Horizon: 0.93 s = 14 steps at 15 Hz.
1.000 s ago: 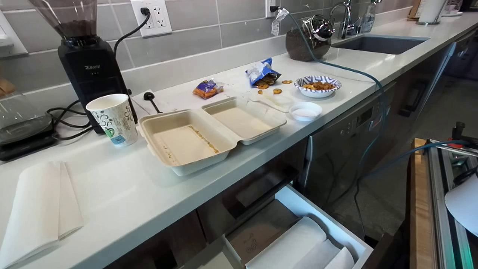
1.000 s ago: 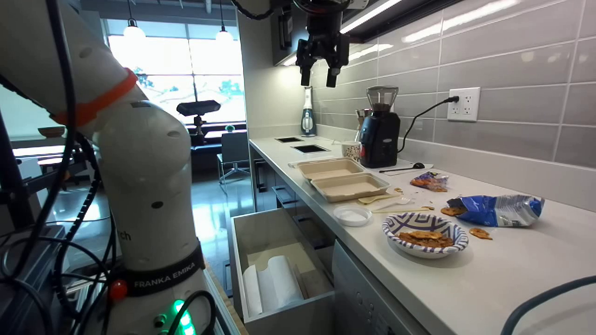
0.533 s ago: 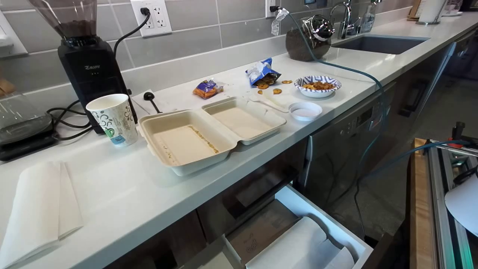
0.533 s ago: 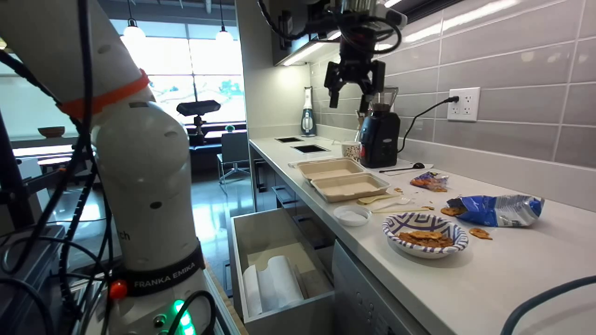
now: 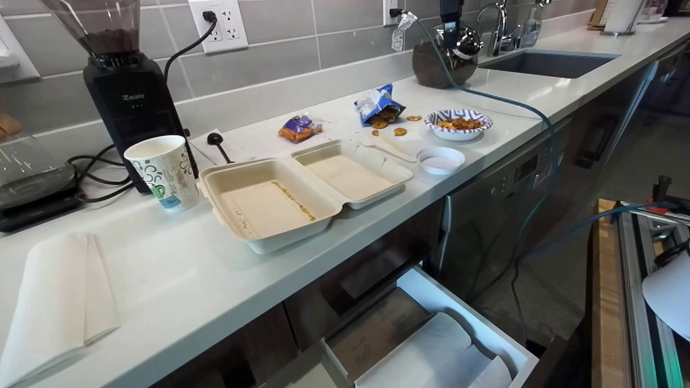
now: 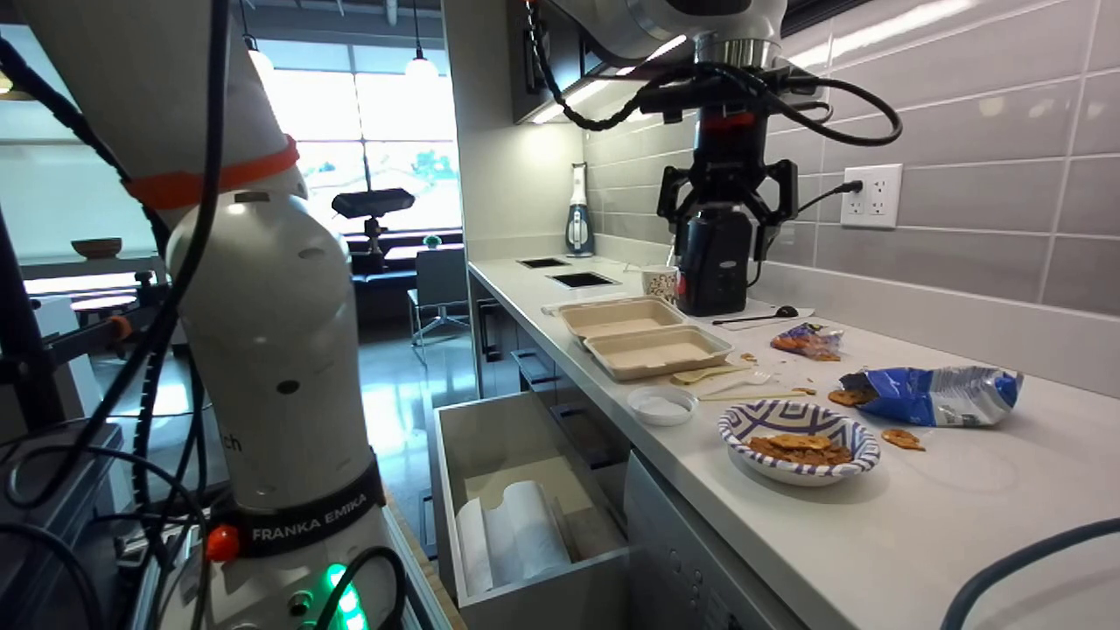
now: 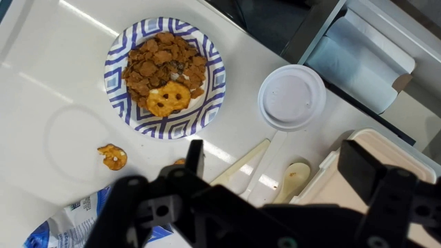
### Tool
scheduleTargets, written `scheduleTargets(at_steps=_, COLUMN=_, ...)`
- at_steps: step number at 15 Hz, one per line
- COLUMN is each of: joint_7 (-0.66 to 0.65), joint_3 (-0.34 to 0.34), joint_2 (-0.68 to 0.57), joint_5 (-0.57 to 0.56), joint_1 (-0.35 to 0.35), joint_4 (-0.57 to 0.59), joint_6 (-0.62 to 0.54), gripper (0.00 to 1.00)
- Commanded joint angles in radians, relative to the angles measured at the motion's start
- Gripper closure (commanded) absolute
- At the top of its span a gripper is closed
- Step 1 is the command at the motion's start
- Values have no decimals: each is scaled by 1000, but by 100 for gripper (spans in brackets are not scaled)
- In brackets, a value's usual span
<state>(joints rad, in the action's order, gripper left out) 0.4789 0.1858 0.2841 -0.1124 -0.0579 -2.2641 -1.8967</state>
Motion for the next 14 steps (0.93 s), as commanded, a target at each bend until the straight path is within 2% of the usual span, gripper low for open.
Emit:
scheduleTargets(at_steps=1, joint_7=10, joint_3=-3, joint_2=0, joint_5=1, joint_1=-7, joint_4=1, joint_6=2, gripper=0)
scheduleTargets(at_steps=6, joint_7=16, joint_3=-3, joint_2=0, joint_5=1, joint_1=-7, joint_4=1, joint_6=2, gripper=0)
scheduleTargets(at_steps=9, joint_7=19, joint_3=-11, joint_2=17, joint_5=-49, joint_1=-11, joint_4=-49, joint_6=-130, gripper=0)
scheduleTargets(at_steps=14, joint_7=40, joint_3=48, joint_2=9, joint_5=-105, joint_1=-71, joint_4=-158, joint_6=-337, gripper=0)
